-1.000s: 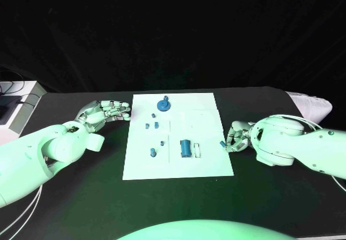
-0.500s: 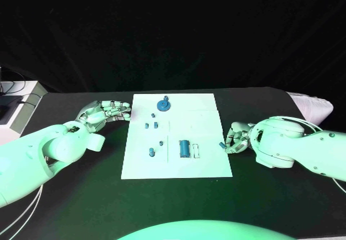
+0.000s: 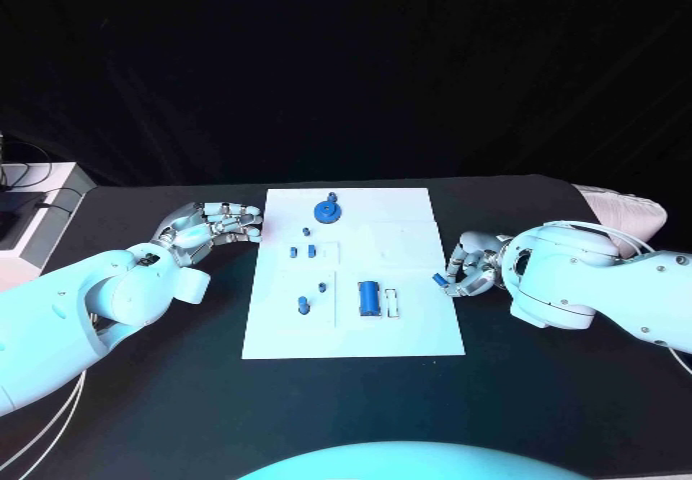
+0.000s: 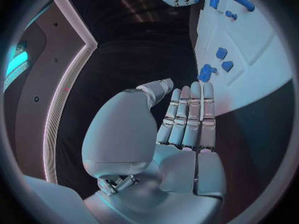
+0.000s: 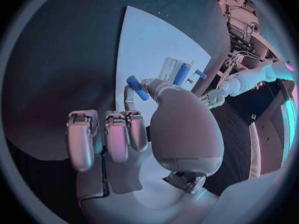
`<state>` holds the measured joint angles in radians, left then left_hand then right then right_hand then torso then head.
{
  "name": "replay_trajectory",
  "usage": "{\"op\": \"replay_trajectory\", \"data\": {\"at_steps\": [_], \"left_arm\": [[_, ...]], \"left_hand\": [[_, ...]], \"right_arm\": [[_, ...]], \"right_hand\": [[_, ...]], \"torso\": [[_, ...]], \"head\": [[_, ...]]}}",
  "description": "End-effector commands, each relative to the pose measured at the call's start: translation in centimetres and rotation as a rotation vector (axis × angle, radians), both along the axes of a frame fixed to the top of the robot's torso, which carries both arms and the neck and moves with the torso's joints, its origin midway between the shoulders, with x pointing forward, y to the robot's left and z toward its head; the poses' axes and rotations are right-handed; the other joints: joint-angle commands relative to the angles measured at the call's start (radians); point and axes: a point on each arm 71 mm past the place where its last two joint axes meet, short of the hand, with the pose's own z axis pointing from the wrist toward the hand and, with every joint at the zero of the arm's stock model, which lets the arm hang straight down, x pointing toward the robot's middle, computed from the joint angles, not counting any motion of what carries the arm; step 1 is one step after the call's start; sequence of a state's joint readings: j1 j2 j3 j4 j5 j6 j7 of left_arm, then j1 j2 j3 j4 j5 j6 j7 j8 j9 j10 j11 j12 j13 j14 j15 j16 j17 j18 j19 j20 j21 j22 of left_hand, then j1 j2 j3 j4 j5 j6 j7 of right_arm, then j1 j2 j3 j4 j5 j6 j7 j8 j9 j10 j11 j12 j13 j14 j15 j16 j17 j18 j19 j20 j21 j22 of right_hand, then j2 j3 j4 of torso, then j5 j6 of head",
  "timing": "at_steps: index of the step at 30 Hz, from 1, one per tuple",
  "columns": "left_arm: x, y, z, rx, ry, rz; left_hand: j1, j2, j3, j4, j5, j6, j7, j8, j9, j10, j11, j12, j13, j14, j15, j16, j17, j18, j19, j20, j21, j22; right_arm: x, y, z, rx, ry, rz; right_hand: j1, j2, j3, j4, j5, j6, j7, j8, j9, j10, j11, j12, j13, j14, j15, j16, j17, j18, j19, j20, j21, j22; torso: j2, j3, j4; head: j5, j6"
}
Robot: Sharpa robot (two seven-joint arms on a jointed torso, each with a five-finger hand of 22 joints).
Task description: Assemble the parts on the task board
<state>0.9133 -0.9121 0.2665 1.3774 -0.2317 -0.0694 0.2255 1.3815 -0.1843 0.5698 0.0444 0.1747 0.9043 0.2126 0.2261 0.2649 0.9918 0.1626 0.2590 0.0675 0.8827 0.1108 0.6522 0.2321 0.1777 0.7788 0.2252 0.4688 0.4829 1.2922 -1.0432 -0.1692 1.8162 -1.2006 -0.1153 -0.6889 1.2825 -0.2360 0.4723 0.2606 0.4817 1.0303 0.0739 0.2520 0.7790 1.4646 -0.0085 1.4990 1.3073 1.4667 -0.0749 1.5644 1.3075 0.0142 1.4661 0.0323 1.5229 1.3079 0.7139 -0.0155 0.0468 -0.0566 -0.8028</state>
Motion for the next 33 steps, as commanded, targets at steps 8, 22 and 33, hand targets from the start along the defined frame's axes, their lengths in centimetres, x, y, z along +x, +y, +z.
{"op": "replay_trajectory", "data": {"at_steps": [8, 22, 33], "left_arm": [[0.0, -0.4, 0.1, -0.015, -0.004, -0.015], [-0.1, -0.5, 0.2, -0.018, -0.007, -0.02], [-0.1, -0.5, 0.3, -0.02, -0.01, -0.021]], "left_hand": [[-0.01, 0.001, -0.002, 0.005, -0.001, -0.006, 0.0, 0.002, -0.001, -0.009, 0.001, -0.001, 0.001, 0.001, 0.006, -0.006, 0.001, 0.0, 0.008, 0.001, -0.003, -0.002], [-0.01, 0.001, -0.002, 0.005, -0.001, -0.006, 0.0, 0.002, -0.001, -0.009, 0.001, -0.001, 0.001, 0.001, 0.006, -0.006, 0.001, 0.0, 0.008, 0.001, -0.003, -0.002], [-0.01, 0.002, -0.001, 0.006, 0.0, -0.006, -0.001, 0.003, -0.002, -0.01, 0.0, -0.001, 0.001, 0.001, 0.005, -0.006, 0.002, 0.0, 0.01, 0.001, -0.007, -0.003]], "right_arm": [[0.0, 2.5, 0.2, 0.076, 0.013, 0.025], [-0.5, 5.3, -2.5, 0.159, 0.078, -0.002], [-0.6, 6.2, -3.0, 0.189, 0.075, -0.02]], "right_hand": [[-0.024, -0.004, 0.104, -0.106, 0.004, 0.006, -0.001, 0.005, 0.001, 0.076, 0.004, 0.0, 0.227, 0.104, 0.007, 0.006, 0.263, -0.005, 0.092, 0.006, -0.001, 0.25], [-0.063, -0.005, 0.101, -0.097, -0.01, 0.007, -0.001, 0.002, -0.002, 0.077, 0.004, 0.001, 0.228, 0.104, 0.007, 0.006, 0.263, -0.004, 0.091, 0.006, -0.005, 0.249], [-0.113, -0.003, 0.086, -0.082, 0.012, 0.018, -0.005, -0.002, -0.01, 0.079, 0.001, 0.005, 0.229, 0.104, 0.005, 0.006, 0.263, -0.005, 0.092, 0.004, -0.001, 0.25]], "torso": [[0.0, -0.0004, 0.0001], [0.0, -0.0007, 0.0011], [0.0, 0.0004, 0.0008]], "head": [[-0.002, 0.002], [-0.002, 0.002], [-0.001, 0.001]]}}
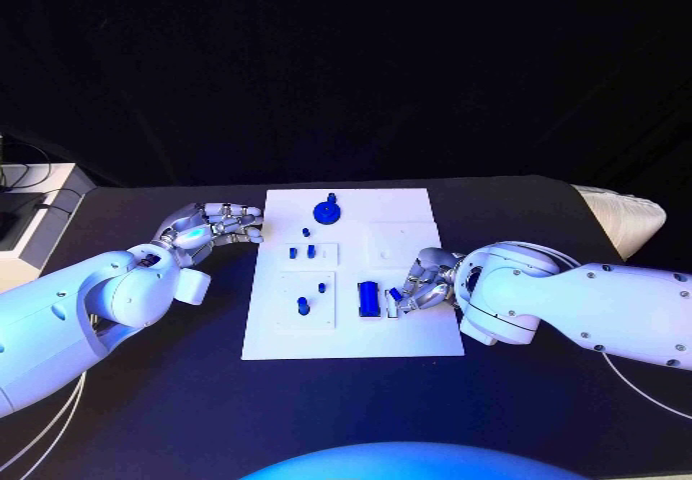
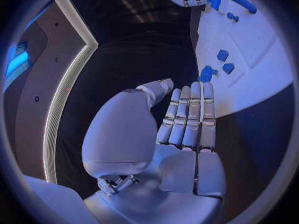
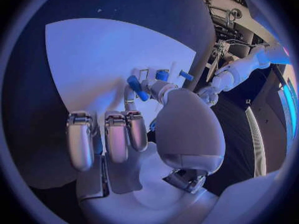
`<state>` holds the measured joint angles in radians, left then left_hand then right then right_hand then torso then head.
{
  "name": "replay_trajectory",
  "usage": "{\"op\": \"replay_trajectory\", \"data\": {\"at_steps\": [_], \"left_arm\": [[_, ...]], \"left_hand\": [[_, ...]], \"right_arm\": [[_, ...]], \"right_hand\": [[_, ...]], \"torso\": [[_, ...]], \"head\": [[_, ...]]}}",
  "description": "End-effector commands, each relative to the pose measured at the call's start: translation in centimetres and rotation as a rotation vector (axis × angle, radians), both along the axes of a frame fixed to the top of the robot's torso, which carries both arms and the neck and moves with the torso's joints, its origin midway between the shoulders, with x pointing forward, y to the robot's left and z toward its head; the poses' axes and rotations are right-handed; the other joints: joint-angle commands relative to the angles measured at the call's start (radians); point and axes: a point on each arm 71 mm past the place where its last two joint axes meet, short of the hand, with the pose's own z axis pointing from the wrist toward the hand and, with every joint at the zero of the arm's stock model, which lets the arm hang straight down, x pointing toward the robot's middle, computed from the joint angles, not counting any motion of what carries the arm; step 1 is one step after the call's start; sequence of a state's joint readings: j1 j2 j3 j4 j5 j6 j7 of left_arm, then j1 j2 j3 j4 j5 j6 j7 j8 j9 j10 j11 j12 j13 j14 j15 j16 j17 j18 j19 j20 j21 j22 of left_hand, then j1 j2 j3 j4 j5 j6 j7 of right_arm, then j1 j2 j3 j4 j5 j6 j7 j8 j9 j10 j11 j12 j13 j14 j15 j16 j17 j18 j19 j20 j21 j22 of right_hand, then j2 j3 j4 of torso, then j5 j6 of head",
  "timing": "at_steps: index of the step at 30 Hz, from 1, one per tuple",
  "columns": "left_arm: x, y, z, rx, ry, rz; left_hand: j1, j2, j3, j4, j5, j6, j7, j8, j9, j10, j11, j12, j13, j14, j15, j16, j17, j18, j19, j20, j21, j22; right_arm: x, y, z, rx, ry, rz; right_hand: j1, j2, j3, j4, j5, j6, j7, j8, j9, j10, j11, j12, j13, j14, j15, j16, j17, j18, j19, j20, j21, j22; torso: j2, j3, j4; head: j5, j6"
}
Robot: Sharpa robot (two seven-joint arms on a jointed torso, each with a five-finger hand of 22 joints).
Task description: Assemble the parts on the task board
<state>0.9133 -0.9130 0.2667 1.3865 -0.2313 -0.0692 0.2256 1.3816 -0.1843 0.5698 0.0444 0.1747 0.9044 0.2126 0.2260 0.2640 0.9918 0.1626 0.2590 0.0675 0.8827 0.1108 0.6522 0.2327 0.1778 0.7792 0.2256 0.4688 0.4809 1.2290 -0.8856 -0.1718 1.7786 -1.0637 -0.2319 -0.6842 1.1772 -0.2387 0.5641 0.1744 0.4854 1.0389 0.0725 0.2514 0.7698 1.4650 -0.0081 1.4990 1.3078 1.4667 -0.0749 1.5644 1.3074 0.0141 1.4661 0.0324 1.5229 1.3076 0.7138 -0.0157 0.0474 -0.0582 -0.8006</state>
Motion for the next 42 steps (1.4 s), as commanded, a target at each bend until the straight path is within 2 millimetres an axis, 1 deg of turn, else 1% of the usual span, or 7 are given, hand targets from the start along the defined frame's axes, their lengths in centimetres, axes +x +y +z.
{"op": "replay_trajectory", "data": {"at_steps": [1, 5, 9, 16, 18, 25, 42], "left_arm": [[-0.05, -0.23, 0.17, -0.016, -0.008, -0.014], [-0.05, -0.19, 0.18, -0.015, -0.009, -0.013], [-0.06, -0.16, 0.18, -0.015, -0.009, -0.012], [-0.06, -0.12, 0.18, -0.014, -0.008, -0.012], [-0.06, -0.11, 0.18, -0.014, -0.008, -0.012], [-0.06, -0.06, 0.18, -0.014, -0.008, -0.011], [-0.07, -0.04, 0.19, -0.013, -0.007, -0.011]], "left_hand": [[-0.01, 0.002, -0.001, 0.006, 0.0, -0.006, -0.001, 0.003, -0.001, -0.01, 0.0, -0.001, 0.001, 0.001, 0.005, -0.006, 0.001, 0.0, 0.009, 0.001, -0.007, -0.001], [-0.01, 0.002, -0.001, 0.006, 0.0, -0.006, -0.001, 0.003, -0.001, -0.01, 0.0, -0.001, 0.001, 0.001, 0.005, -0.006, 0.001, 0.0, 0.009, 0.001, -0.007, -0.001], [-0.01, 0.002, -0.001, 0.006, 0.0, -0.006, -0.001, 0.003, -0.001, -0.01, 0.0, -0.001, 0.001, 0.001, 0.005, -0.006, 0.001, 0.0, 0.009, 0.001, -0.007, -0.001], [-0.01, 0.002, -0.001, 0.006, 0.0, -0.006, -0.001, 0.003, -0.001, -0.01, 0.0, -0.001, 0.001, 0.001, 0.005, -0.006, 0.001, 0.0, 0.009, 0.001, -0.007, -0.001], [-0.01, 0.002, -0.001, 0.006, 0.0, -0.006, -0.001, 0.003, -0.001, -0.01, 0.0, -0.001, 0.001, 0.001, 0.005, -0.006, 0.001, 0.0, 0.009, 0.001, -0.007, -0.001], [-0.01, 0.002, -0.001, 0.006, 0.0, -0.006, -0.001, 0.003, -0.001, -0.01, 0.0, -0.001, 0.001, 0.001, 0.005, -0.006, 0.001, 0.0, 0.009, 0.001, -0.007, -0.001], [-0.01, 0.002, -0.001, 0.006, 0.0, -0.006, -0.001, 0.003, -0.001, -0.01, 0.0, -0.001, 0.001, 0.001, 0.005, -0.006, 0.001, 0.0, 0.009, 0.001, -0.007, -0.001]], "right_arm": [[0.01, 0.2, -0.01, 0.026, -0.006, -0.019], [-0.07, 0.41, -0.12, 0.024, 0.008, -0.008], [-0.16, 0.48, -0.27, 0.011, 0.029, 0.008], [-0.21, 0.54, -0.38, 0.0, 0.044, 0.019], [-0.2, 0.57, -0.38, 0.001, 0.043, 0.018], [-0.05, 0.42, -0.34, -0.003, 0.029, 0.009], [0.16, 0.44, -0.52, -0.019, 0.04, 0.02]], "right_hand": [[-0.008, 0.0, -0.006, 0.005, 0.009, 0.01, -0.004, -0.001, -0.001, 0.079, 0.0, 0.005, 0.229, 0.104, 0.005, 0.006, 0.263, -0.005, 0.092, 0.004, -0.001, 0.251], [-0.011, 0.0, -0.009, 0.005, 0.011, 0.011, -0.004, -0.001, -0.001, 0.078, 0.0, 0.004, 0.228, 0.104, 0.004, 0.006, 0.263, -0.005, 0.092, 0.004, -0.001, 0.251], [-0.03, -0.005, -0.024, 0.012, 0.005, 0.014, -0.004, -0.002, -0.004, 0.077, 0.0, 0.001, 0.227, 0.104, 0.004, 0.006, 0.263, -0.004, 0.091, 0.003, -0.005, 0.25], [-0.045, -0.01, -0.036, 0.019, -0.001, 0.017, -0.005, -0.003, -0.007, 0.077, 0.0, 0.0, 0.227, 0.104, 0.004, 0.006, 0.263, -0.003, 0.09, 0.003, -0.008, 0.249], [-0.056, -0.014, -0.048, 0.027, -0.014, 0.021, -0.005, -0.003, -0.009, 0.077, -0.001, 0.0, 0.227, 0.104, 0.004, 0.006, 0.263, -0.004, 0.091, 0.003, -0.007, 0.249], [-0.078, -0.011, -0.067, 0.047, -0.023, 0.027, -0.007, -0.003, -0.014, 0.078, -0.002, 0.001, 0.227, 0.104, 0.003, 0.006, 0.263, -0.003, 0.09, 0.002, -0.007, 0.249], [-0.092, -0.009, -0.078, 0.061, -0.027, 0.032, -0.008, -0.002, -0.016, 0.077, -0.002, 0.001, 0.227, 0.104, 0.002, 0.006, 0.263, -0.003, 0.09, 0.002, -0.007, 0.249]], "torso": [[0.001, 0.0006, 0.0004], [0.0, 0.0002, 0.0002], [0.0, -0.0001, -0.0002], [0.001, 0.0006, 0.0], [0.001, 0.0006, 0.0001], [0.0, 0.0005, -0.0004], [0.001, 0.0003, 0.0003]], "head": [[0.001, -0.002], [0.002, -0.002], [0.003, -0.004], [0.004, -0.006], [0.004, -0.006], [0.005, -0.008], [0.004, -0.01]]}}
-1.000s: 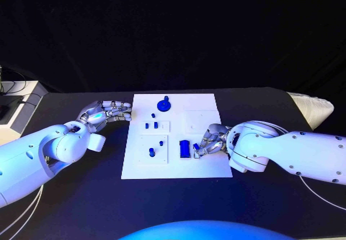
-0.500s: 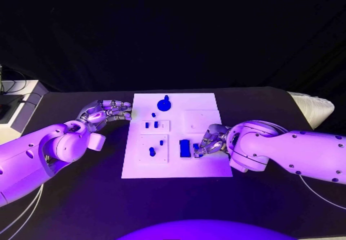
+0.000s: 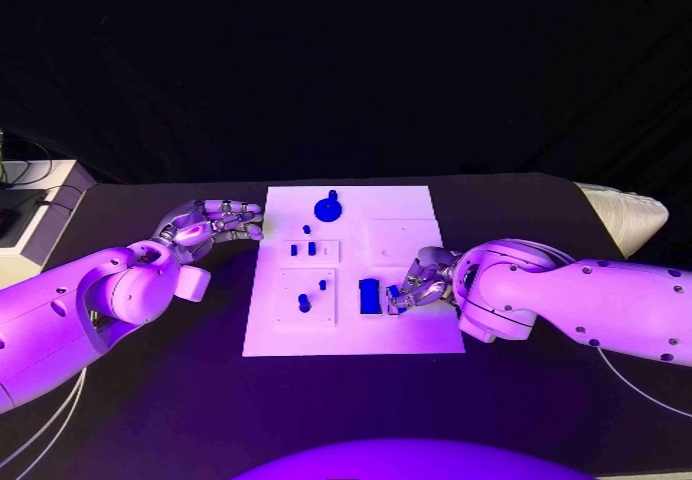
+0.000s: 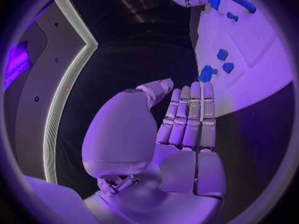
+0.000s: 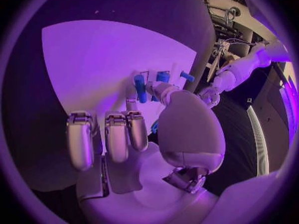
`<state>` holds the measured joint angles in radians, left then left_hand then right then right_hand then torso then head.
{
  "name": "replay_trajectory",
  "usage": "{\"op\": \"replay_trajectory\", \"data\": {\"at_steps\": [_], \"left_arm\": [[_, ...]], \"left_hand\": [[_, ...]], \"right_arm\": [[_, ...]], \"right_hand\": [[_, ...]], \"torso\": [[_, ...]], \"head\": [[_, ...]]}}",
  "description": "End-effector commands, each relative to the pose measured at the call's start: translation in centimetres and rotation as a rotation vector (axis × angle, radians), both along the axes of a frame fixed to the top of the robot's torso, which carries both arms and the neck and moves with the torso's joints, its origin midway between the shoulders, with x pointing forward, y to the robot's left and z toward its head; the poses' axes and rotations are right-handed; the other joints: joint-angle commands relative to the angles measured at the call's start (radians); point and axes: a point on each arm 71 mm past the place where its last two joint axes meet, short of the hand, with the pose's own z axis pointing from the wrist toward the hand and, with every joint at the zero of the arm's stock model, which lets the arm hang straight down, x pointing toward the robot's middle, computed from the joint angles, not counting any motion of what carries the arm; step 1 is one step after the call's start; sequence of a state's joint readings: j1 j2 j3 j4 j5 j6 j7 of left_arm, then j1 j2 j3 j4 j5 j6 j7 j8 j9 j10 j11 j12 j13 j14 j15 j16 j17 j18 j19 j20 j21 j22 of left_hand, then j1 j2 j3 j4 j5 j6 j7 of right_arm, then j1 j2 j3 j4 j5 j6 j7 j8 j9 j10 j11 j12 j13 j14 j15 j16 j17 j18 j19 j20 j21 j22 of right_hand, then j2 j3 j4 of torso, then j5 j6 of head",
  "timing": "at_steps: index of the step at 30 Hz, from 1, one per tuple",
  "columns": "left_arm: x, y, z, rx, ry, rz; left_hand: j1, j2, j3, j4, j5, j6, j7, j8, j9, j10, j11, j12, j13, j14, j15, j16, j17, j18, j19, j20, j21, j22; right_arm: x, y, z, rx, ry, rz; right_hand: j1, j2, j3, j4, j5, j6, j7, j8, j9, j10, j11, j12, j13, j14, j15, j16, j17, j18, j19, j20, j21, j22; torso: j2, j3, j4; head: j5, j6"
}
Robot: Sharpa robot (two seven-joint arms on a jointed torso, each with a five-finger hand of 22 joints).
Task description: Assemble the parts on the task board
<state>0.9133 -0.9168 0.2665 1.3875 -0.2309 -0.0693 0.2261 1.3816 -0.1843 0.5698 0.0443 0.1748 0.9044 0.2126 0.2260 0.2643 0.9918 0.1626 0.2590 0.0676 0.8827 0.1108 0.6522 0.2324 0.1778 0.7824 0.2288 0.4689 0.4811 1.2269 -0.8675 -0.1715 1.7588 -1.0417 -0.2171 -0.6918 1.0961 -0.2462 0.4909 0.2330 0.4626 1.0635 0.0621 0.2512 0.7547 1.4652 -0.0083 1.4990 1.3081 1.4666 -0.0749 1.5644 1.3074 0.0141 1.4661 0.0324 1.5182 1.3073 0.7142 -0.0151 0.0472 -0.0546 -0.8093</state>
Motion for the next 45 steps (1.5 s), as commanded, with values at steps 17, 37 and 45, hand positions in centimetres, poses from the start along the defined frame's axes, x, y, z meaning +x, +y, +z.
{"op": "replay_trajectory", "data": {"at_steps": [17, 37, 45], "left_arm": [[-0.04, -0.15, 0.16, -0.014, -0.006, -0.012], [-0.02, -0.12, 0.14, -0.014, -0.006, -0.011], [0.0, -0.07, 0.12, -0.014, -0.005, -0.009]], "left_hand": [[-0.01, 0.001, -0.001, 0.006, 0.0, -0.006, -0.002, 0.005, -0.002, -0.011, 0.0, 0.0, 0.001, 0.0, 0.005, -0.006, 0.002, 0.0, 0.008, -0.002, -0.01, -0.003], [-0.01, 0.001, -0.001, 0.006, 0.0, -0.006, -0.002, 0.005, -0.002, -0.011, 0.0, 0.0, 0.001, 0.0, 0.005, -0.006, 0.002, 0.0, 0.008, -0.002, -0.01, -0.003], [-0.01, 0.001, -0.001, 0.007, 0.0, -0.006, -0.001, 0.005, -0.003, -0.011, 0.0, 0.0, 0.001, -0.001, 0.006, -0.007, 0.003, 0.001, 0.009, -0.002, -0.013, -0.005]], "right_arm": [[-0.14, 0.34, -0.03, -0.003, 0.001, 0.026], [-0.34, 0.19, 0.15, 0.004, -0.012, 0.027], [-0.55, 0.12, 0.3, 0.007, -0.021, 0.032]], "right_hand": [[-0.032, -0.01, -0.053, 0.032, 0.041, 0.01, 0.002, 0.0, -0.005, 0.077, -0.003, -0.001, 0.226, 0.104, 0.002, 0.006, 0.263, -0.003, 0.09, 0.001, -0.004, 0.249], [-0.059, -0.002, -0.095, 0.057, 0.028, 0.012, 0.002, 0.001, -0.008, 0.077, -0.002, 0.0, 0.226, 0.104, 0.002, 0.006, 0.263, -0.003, 0.09, 0.001, -0.005, 0.249], [-0.06, -0.001, -0.097, 0.057, 0.028, 0.013, 0.002, 0.002, -0.008, 0.077, -0.002, 0.0, 0.227, 0.104, 0.002, 0.006, 0.263, -0.003, 0.09, 0.001, -0.003, 0.249]], "torso": [[0.0, 0.0005, 0.0], [0.0, 0.0005, 0.0001], [0.0, -0.0001, 0.0003]], "head": [[0.002, -0.004], [0.002, -0.006], [0.003, -0.008]]}}
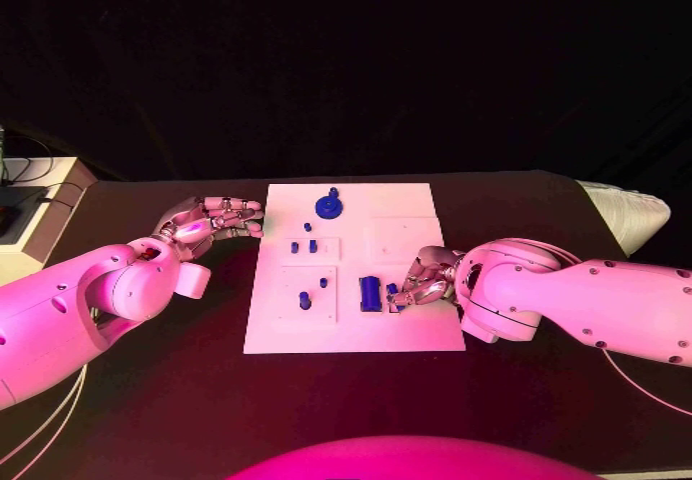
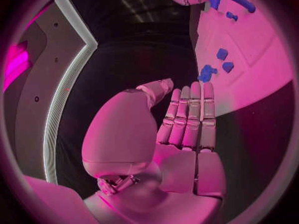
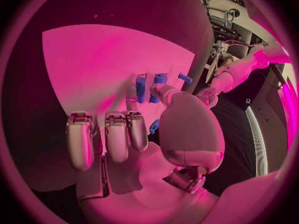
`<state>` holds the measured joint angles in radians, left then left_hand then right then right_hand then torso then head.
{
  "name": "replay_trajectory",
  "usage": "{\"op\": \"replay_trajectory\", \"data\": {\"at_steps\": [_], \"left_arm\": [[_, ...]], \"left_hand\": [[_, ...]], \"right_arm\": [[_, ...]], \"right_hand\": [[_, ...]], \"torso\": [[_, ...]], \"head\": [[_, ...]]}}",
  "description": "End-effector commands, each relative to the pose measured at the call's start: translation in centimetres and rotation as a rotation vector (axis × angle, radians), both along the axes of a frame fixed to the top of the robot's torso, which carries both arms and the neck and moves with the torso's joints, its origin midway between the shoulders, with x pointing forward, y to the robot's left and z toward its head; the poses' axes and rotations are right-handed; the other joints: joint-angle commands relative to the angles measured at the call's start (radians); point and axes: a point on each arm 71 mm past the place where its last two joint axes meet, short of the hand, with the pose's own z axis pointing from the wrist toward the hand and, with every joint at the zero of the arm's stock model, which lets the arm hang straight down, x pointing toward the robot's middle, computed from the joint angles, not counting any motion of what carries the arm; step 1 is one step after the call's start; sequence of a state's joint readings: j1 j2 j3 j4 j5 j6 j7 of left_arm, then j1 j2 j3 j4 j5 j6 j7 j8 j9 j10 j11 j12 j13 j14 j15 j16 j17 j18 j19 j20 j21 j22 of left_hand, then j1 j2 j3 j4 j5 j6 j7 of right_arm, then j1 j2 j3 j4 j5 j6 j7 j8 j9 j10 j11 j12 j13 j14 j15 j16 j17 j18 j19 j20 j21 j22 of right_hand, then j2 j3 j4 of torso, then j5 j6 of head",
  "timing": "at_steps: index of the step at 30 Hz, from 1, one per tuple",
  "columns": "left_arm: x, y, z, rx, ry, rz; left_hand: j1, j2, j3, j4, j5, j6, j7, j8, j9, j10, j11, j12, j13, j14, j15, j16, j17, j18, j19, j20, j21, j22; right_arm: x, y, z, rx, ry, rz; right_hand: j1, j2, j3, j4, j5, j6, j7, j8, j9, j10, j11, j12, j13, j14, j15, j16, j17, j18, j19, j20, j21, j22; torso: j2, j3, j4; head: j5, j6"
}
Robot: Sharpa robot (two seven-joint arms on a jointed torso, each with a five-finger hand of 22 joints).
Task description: Assemble the parts on the task board
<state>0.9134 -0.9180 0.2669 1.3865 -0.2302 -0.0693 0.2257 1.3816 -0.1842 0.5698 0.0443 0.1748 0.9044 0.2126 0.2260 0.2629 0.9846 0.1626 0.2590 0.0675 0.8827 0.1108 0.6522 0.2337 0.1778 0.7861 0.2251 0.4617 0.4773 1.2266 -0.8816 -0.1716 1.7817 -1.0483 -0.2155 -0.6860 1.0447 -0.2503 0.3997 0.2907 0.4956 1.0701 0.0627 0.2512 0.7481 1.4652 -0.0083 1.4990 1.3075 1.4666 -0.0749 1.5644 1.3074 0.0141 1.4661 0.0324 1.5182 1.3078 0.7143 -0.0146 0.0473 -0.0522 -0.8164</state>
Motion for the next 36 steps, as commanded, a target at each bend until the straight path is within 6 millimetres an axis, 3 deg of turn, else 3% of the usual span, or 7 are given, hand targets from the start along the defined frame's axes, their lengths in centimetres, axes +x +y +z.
{"op": "replay_trajectory", "data": {"at_steps": [1, 36], "left_arm": [[0.0, -0.16, 0.11, -0.014, -0.006, -0.011], [0.03, -0.06, 0.08, -0.012, -0.006, -0.007]], "left_hand": [[-0.011, 0.001, -0.001, 0.007, 0.0, -0.006, -0.001, 0.005, -0.001, -0.004, 0.0, 0.0, 0.001, -0.001, 0.006, -0.007, 0.002, 0.001, 0.006, 0.002, -0.006, -0.001], [-0.009, 0.001, 0.0, 0.007, 0.0, -0.006, -0.001, 0.006, -0.002, -0.005, 0.0, 0.001, 0.001, -0.001, 0.006, -0.007, 0.002, 0.001, 0.007, 0.002, -0.008, -0.002]], "right_arm": [[-0.1, 0.1, 0.12, 0.002, -0.018, 0.018], [-0.88, 0.17, 0.55, 0.015, -0.022, 0.035]], "right_hand": [[-0.009, 0.003, -0.005, 0.0, -0.005, 0.006, 0.001, 0.002, -0.002, 0.077, -0.002, 0.0, 0.227, 0.104, 0.002, 0.006, 0.263, -0.003, 0.09, 0.001, -0.003, 0.249], [-0.006, 0.015, -0.008, -0.004, 0.0, 0.012, -0.002, 0.005, -0.001, 0.078, -0.005, 0.001, 0.228, 0.104, 0.001, 0.006, 0.263, -0.004, 0.091, 0.0, 0.0, 0.25]], "torso": [[-0.001, -0.0006, 0.0002], [0.0, -0.001, -0.0003]], "head": [[0.001, -0.001], [0.002, -0.002]]}}
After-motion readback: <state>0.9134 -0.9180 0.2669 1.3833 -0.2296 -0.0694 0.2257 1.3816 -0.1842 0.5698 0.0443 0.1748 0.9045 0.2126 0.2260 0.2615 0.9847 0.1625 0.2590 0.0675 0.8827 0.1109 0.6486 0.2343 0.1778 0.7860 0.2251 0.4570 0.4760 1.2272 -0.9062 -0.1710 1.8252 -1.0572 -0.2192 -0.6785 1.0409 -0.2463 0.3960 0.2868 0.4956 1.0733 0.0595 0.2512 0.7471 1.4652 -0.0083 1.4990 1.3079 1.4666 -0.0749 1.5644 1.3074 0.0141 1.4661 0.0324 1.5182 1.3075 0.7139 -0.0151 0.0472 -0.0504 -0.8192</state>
